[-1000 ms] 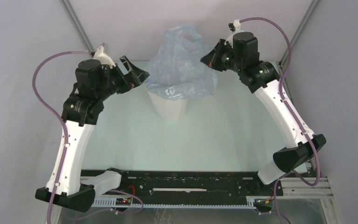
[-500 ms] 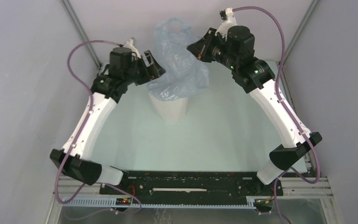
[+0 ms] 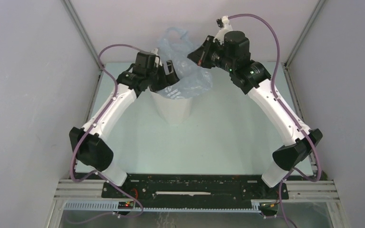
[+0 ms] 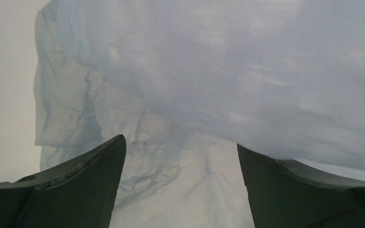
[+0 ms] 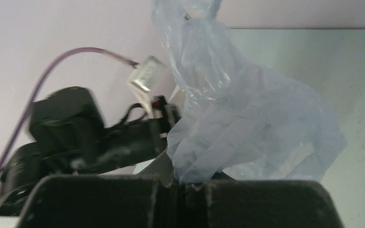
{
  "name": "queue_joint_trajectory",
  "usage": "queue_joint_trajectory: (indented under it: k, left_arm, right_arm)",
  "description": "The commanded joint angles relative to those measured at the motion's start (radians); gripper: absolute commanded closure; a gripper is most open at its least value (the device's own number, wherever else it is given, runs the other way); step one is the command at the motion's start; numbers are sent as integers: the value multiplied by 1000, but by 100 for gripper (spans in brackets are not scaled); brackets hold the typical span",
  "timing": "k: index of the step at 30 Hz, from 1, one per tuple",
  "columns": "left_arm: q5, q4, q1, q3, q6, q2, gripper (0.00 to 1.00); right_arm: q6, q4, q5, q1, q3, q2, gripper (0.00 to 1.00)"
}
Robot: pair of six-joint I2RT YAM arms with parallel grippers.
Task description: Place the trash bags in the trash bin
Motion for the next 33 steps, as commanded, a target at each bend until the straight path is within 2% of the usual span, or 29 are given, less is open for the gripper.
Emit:
queue_joint_trajectory:
  k: [1,4,7,11,14,19,25,27,30,33]
  left_arm:
    - [45,-50,5,153,47,-139,6]
    - [69,-103,21,174,51,-204,3]
    - [31,-146,59,152,53,-271,4]
    - [-88,-181,143,108,49,-333,18]
    - [-169,-232,162,141,44,-278,30]
    - [-222,-266,147,195,38,-150,21]
    - [-379,-363,103,245,52,-42,25]
    - [-363,-358,99,222,46,-33,33]
    - [-336,-353,85,200,39,-33,51]
    - [-277,-337,72,169,22,-57,74]
  right_arm:
    - [-6,14,-16,-24,28,3,100]
    - [-6,2,-23,-42,38,5,100]
    - [-2,-10,-35,-47,40,6,100]
    - [0,-16,-48,-47,35,0,100]
    - [3,-17,-53,-46,38,-2,100]
    - [-4,-32,-53,-44,49,-7,100]
    - [-33,-53,-32,-24,36,-26,100]
    - [-35,-52,-28,-20,28,-35,100]
    - [-43,-56,-23,-12,25,-42,100]
    - [-58,-72,-10,0,25,-52,100]
